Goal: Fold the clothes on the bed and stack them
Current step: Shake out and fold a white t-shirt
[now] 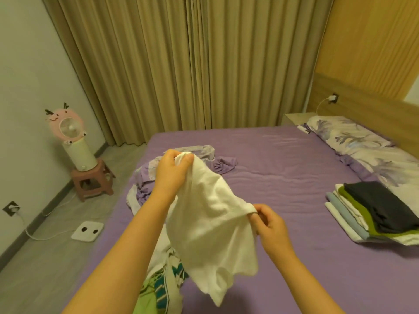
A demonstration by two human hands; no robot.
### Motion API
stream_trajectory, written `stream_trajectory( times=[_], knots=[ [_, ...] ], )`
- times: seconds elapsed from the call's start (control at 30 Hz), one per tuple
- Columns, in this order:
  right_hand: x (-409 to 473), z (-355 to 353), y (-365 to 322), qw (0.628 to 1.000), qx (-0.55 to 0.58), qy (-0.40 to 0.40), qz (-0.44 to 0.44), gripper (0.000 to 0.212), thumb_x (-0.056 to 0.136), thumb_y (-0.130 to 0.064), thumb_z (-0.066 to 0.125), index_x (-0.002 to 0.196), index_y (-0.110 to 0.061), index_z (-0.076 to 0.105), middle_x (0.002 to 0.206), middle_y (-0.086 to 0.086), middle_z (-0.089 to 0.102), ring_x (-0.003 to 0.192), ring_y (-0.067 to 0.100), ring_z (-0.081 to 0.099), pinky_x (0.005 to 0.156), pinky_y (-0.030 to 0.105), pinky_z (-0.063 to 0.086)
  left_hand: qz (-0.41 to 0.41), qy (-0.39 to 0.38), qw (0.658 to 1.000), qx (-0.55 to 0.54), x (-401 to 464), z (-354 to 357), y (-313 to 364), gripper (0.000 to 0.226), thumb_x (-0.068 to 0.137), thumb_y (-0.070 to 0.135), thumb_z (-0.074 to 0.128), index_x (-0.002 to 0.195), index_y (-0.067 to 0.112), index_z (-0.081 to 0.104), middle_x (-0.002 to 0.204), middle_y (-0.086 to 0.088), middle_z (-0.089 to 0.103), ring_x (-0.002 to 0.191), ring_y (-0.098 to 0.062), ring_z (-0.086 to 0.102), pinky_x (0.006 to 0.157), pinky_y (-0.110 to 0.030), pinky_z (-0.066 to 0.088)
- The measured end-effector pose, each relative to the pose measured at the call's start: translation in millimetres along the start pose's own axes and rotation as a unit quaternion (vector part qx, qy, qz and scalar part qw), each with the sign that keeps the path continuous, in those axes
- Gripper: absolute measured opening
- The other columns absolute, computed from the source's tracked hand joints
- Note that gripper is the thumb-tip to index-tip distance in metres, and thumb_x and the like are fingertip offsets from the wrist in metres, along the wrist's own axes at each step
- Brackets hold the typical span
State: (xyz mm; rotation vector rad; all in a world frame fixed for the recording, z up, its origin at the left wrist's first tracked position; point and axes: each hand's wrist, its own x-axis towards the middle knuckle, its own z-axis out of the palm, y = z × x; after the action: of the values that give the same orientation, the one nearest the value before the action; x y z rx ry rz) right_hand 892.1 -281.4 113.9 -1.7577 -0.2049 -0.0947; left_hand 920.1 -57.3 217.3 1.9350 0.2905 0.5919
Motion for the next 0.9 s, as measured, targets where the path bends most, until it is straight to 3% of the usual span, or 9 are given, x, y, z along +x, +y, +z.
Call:
stream_trajectory(
  times=[0.17, 0.27, 0.37, 0.47, 0.53, 0.6, 0.73, 0.83, 0.9],
  knots=[
    [20, -59, -44, 0.997, 0.018, 0.004, -0.078, 0.014, 0.087, -0.008, 0.063, 0.081, -0.020, 0.067, 0.077, -0.012, 0.070, 0.072, 0.002, 0.063, 0.064, 0.018, 0.048, -0.061, -0.009, 0.994, 0.090, -39, 32, -17, 0.021, 0.087, 0.026, 0.064, 0.088, 0.007, 0.057, 0.083, -0.001, 0.057, 0.074, -0.017, 0.052, 0.060, -0.030, 0.039],
    [30, -89, -59, 0.995, 0.045, 0.018, -0.091, 0.009, 0.086, -0.010, 0.067, 0.078, -0.015, 0.066, 0.067, -0.010, 0.067, 0.062, 0.000, 0.059, 0.059, 0.014, 0.044, -0.027, -0.039, 0.998, 0.036, -78, 60, -5, 0.023, 0.085, 0.032, 0.068, 0.102, 0.021, 0.057, 0.100, 0.016, 0.058, 0.095, -0.007, 0.056, 0.072, -0.019, 0.043],
    [39, -112, -66, 0.994, 0.055, 0.016, -0.091, 0.010, 0.083, -0.014, 0.070, 0.077, -0.010, 0.064, 0.062, -0.006, 0.061, 0.057, 0.003, 0.053, 0.056, 0.015, 0.043, 0.040, -0.165, 0.985, -0.028, -121, 93, 33, 0.045, 0.076, 0.045, 0.069, 0.117, 0.034, 0.053, 0.116, 0.026, 0.055, 0.109, 0.012, 0.050, 0.083, -0.006, 0.041],
    [46, -131, -65, 0.996, 0.053, -0.002, -0.073, 0.012, 0.082, -0.015, 0.072, 0.078, -0.011, 0.062, 0.062, -0.002, 0.062, 0.059, 0.007, 0.057, 0.058, 0.022, 0.047, 0.039, -0.282, 0.957, -0.065, -146, 136, 53, 0.051, 0.078, 0.036, 0.076, 0.123, 0.032, 0.052, 0.117, 0.018, 0.061, 0.106, 0.008, 0.056, 0.088, -0.019, 0.049],
    [48, -150, -59, 0.997, 0.043, 0.014, -0.063, 0.011, 0.082, -0.014, 0.072, 0.081, -0.010, 0.062, 0.066, 0.002, 0.063, 0.065, 0.013, 0.060, 0.063, 0.030, 0.050, 0.029, -0.230, 0.971, -0.049, -152, 164, 59, 0.034, 0.077, 0.032, 0.075, 0.107, 0.022, 0.062, 0.101, 0.006, 0.067, 0.089, -0.003, 0.062, 0.082, -0.035, 0.052],
    [46, -172, -49, 0.996, 0.060, 0.036, -0.048, 0.009, 0.083, -0.010, 0.069, 0.087, -0.009, 0.061, 0.075, 0.005, 0.065, 0.072, 0.017, 0.062, 0.064, 0.031, 0.053, -0.006, -0.176, 0.983, -0.060, -154, 182, 66, 0.035, 0.070, 0.039, 0.071, 0.090, 0.010, 0.067, 0.087, -0.010, 0.068, 0.075, -0.013, 0.060, 0.076, -0.045, 0.050],
    [15, -212, -22, 0.998, 0.046, 0.006, -0.046, 0.027, 0.084, -0.024, 0.068, 0.110, -0.027, 0.058, 0.111, -0.006, 0.064, 0.104, 0.008, 0.061, 0.080, 0.025, 0.054, -0.093, -0.155, 0.968, -0.173, -148, 196, 81, 0.046, 0.068, 0.035, 0.077, 0.088, -0.005, 0.065, 0.077, -0.018, 0.064, 0.070, -0.022, 0.059, 0.064, -0.039, 0.048],
    [-18, -218, -5, 0.995, 0.000, -0.087, -0.056, 0.066, 0.075, -0.042, 0.071, 0.132, -0.048, 0.040, 0.135, -0.028, 0.043, 0.120, -0.011, 0.044, 0.095, 0.019, 0.043, -0.161, -0.154, 0.945, -0.239, -136, 199, 96, 0.042, 0.073, 0.027, 0.079, 0.091, -0.008, 0.064, 0.084, -0.023, 0.067, 0.073, -0.027, 0.063, 0.067, -0.042, 0.053],
    [-31, -208, 2, 0.990, -0.044, -0.117, -0.073, 0.075, 0.079, -0.040, 0.071, 0.138, -0.054, 0.027, 0.141, -0.038, 0.028, 0.127, -0.016, 0.031, 0.100, 0.016, 0.036, -0.193, -0.156, 0.926, -0.286, -132, 196, 108, 0.026, 0.083, 0.019, 0.072, 0.092, -0.005, 0.066, 0.085, -0.020, 0.069, 0.070, -0.025, 0.065, 0.066, -0.035, 0.055]
  ],
)
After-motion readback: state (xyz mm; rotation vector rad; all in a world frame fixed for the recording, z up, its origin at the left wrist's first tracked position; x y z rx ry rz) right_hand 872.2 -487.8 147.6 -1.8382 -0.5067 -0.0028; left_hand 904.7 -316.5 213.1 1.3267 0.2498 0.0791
